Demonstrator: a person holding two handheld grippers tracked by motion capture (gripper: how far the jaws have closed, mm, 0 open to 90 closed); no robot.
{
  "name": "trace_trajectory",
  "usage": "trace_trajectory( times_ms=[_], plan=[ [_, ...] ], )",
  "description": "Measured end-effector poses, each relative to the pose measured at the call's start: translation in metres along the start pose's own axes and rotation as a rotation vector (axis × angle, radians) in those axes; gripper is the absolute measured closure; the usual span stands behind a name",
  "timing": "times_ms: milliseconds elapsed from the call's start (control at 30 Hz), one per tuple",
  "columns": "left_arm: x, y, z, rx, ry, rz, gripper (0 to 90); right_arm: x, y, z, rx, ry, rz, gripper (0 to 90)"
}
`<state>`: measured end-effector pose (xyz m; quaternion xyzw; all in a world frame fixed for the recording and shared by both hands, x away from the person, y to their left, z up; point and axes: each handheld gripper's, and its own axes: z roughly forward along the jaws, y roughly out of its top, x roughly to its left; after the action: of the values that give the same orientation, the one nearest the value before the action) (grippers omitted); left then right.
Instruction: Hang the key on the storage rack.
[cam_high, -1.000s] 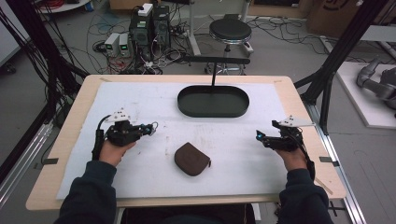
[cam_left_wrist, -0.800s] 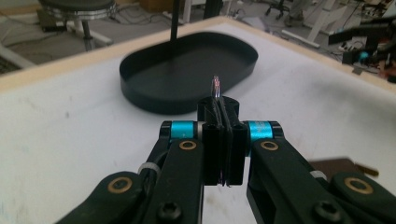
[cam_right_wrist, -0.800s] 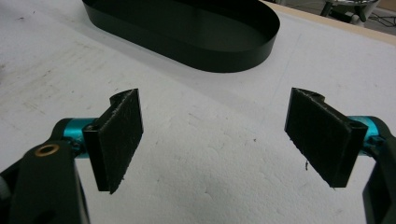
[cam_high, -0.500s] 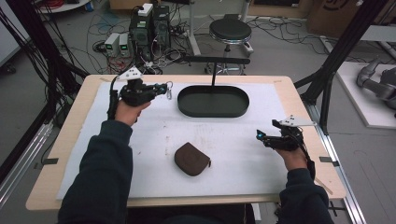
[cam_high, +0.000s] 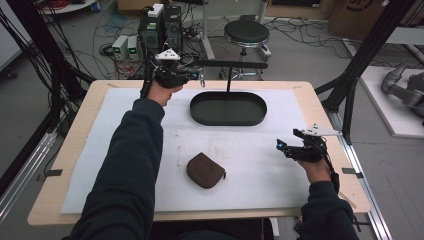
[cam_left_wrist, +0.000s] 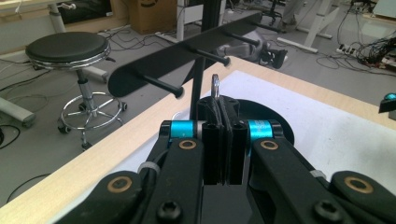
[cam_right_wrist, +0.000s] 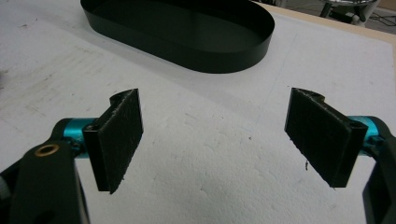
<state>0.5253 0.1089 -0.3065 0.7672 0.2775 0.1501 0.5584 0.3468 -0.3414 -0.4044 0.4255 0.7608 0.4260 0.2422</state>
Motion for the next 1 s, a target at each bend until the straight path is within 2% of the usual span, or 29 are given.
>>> trace_trajectory(
  times_ms=[200, 367, 467, 733, 767, 800, 867, 900, 1000],
  plan=[
    [0.009, 0.001, 0.013, 0.023, 0.016, -0.008, 88.1, -0.002, -0.002, -0.001, -0.001, 0.002, 0.004, 19.5],
    [0.014, 0.002, 0.021, 0.024, 0.030, -0.027, 88.0, -0.002, -0.002, -0.001, 0.001, 0.006, 0.006, 19.5],
    [0.016, 0.002, 0.024, 0.016, 0.049, -0.045, 88.0, -0.002, -0.003, -0.001, 0.002, 0.008, 0.006, 19.5],
    [0.019, -0.001, 0.026, 0.046, 0.126, -0.073, 86.9, -0.001, -0.004, -0.001, 0.006, 0.012, 0.006, 19.5],
    [0.019, -0.001, 0.026, 0.050, 0.148, -0.072, 82.3, -0.001, -0.004, -0.001, 0.006, 0.013, 0.003, 19.5],
    [0.018, -0.002, 0.025, 0.050, 0.169, -0.081, 72.9, -0.001, -0.004, -0.001, 0.008, 0.012, 0.002, 19.5],
    [0.016, -0.004, 0.021, 0.056, 0.214, -0.101, 59.6, -0.001, -0.004, -0.001, 0.007, 0.014, 0.000, 19.5],
    [0.016, -0.006, 0.018, 0.058, 0.223, -0.109, 53.4, -0.001, -0.004, -0.001, 0.009, 0.014, 0.001, 19.5],
    [0.012, -0.013, 0.002, 0.055, 0.254, -0.114, 47.5, 0.001, -0.003, 0.000, 0.008, 0.014, -0.002, 19.5]
  ],
)
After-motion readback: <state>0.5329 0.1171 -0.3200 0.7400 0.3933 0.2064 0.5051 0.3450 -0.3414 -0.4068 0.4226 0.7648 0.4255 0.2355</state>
